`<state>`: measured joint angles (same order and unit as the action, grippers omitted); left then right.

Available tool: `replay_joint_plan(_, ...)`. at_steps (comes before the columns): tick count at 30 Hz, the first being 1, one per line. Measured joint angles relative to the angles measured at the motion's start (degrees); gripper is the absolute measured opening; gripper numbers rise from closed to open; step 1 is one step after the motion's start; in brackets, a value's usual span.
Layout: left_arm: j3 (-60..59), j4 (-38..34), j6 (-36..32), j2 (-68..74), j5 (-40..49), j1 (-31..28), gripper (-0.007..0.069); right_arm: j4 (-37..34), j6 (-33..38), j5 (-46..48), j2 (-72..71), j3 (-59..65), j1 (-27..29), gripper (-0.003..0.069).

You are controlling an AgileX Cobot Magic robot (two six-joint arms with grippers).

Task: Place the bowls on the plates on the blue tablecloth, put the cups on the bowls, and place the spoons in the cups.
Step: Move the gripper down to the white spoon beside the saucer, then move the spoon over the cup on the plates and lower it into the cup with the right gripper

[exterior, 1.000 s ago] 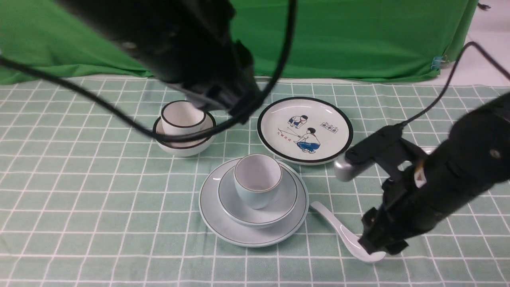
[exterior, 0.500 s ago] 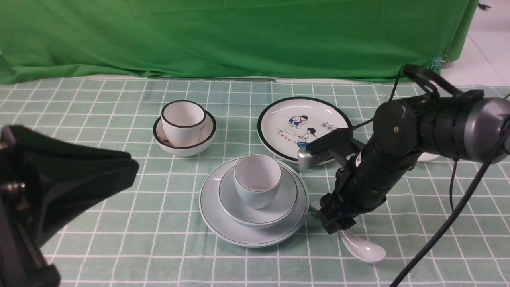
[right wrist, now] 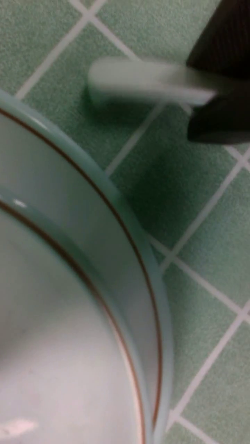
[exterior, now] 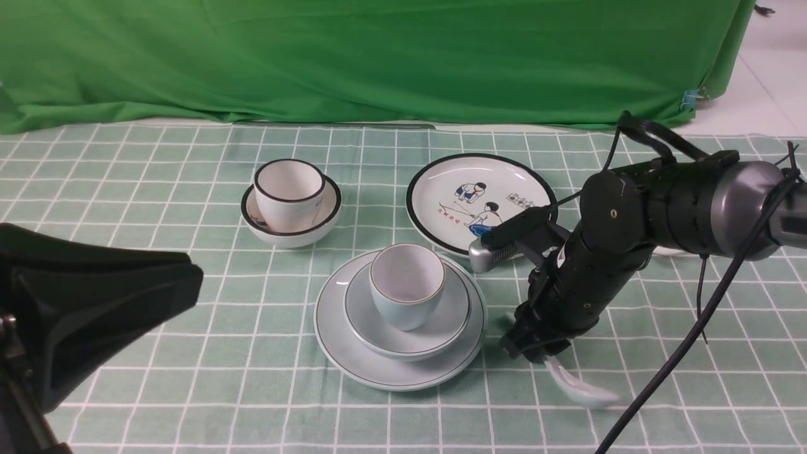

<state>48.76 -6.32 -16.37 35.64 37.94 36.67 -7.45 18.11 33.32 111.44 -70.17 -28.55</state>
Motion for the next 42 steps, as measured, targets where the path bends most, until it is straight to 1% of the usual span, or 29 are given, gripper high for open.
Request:
replay_joint_plan(1, 0.0, 0.0, 0.0, 0.0, 0.0, 0.0, 0.001, -0.5, 0.0, 0.7, -0.3, 0.1, 0.0, 0.0111)
replay_joint_plan(2, 0.0, 0.0, 0.0, 0.0, 0.0, 0.0, 0.001, -0.9, 0.0, 1.7, -0.8, 0.3, -0.1, 0.0079)
replay_joint_plan(6, 0.0, 0.1, 0.0, 0.0, 0.0, 0.0, 0.001, -1.5, 0.0, 3.7, -5.0, 0.9, -0.1, 0.0075)
replay_joint_plan(7, 0.0, 0.3, 0.0, 0.0, 0.0, 0.0, 0.001, -1.9, -0.2, 3.1, -8.9, 1.8, -0.1, 0.0075)
replay_joint_plan(8, 0.0, 0.5, 0.0, 0.0, 0.0, 0.0, 0.001, -2.4, -0.3, 2.0, -11.8, 2.8, -0.2, 0.0075)
replay_joint_plan(11, 0.0, 0.9, 0.0, 0.0, -0.1, 0.0, 0.001, -5.7, -0.2, -9.3, -22.0, 10.0, -1.1, 0.0075)
replay_joint_plan(12, 0.0, 0.9, 0.1, 0.0, -0.1, 0.0, 0.001, -6.3, -0.2, -10.4, -22.6, 10.7, -1.2, 0.0075)
replay_joint_plan(13, 0.0, 1.2, 0.0, 0.0, -0.1, 0.0, 0.001, -8.1, -0.1, -20.0, -26.2, 15.6, -2.7, 0.0075)
replay_joint_plan(15, 0.0, 1.8, 0.0, 0.0, -0.5, 0.0, 0.001, -10.2, -0.7, -36.1, -30.9, 23.8, -6.1, 0.0075)
replay_joint_plan(16, 0.0, 2.1, 0.0, 0.0, -0.6, 0.0, 0.001, -10.4, -1.0, -42.8, -31.9, 26.4, -8.1, 0.0075)
replay_joint_plan(18, 0.0, 2.6, 0.0, 0.0, -0.7, 0.0, 0.001, -10.1, -3.8, -59.3, -32.5, 31.5, -11.9, 0.0075)
replay_joint_plan(19, 0.0, 2.9, 0.0, 0.0, -0.7, 0.0, 0.001, -9.5, -5.2, -62.9, -32.2, 32.6, -12.9, 0.0075)
replay_joint_plan(21, 0.0, 3.6, 0.0, 0.0, -0.9, 0.0, 0.001, -6.2, -8.8, -73.2, -30.3, 34.1, -15.1, 0.0075)
replay_joint_plan(22, 0.0, 3.6, 0.0, 0.0, -0.9, 0.0, 0.001, -5.8, -9.1, -74.0, -30.3, 34.1, -15.2, 0.0075)
replay_joint_plan(24, 0.0, 4.2, 0.0, 0.0, -1.2, 0.0, 0.001, -0.2, -13.6, -82.6, -26.2, 33.5, -15.8, 0.0075)
replay_joint_plan(27, 0.0, 5.2, 0.0, 0.0, -1.3, 0.0, 0.001, 2.7, -16.1, -87.4, -21.0, 30.5, -15.9, 0.0075)
replay_joint_plan(29, 0.0, 5.3, 0.0, 0.0, -1.3, 0.0, 0.001, 3.7, -16.9, -88.2, -17.9, 28.3, -15.9, 0.0075)
replay_joint_plan(36, 0.0, 5.6, 0.0, 0.0, -1.4, 0.0, 0.001, 5.8, -17.7, -89.0, -6.4, 19.3, -15.9, 0.0075)
replay_joint_plan(42, 0.0, 6.3, 0.0, 0.0, -1.4, 0.0, 0.001, 6.0, -17.7, -89.3, -3.6, 18.1, -15.9, 0.0075)
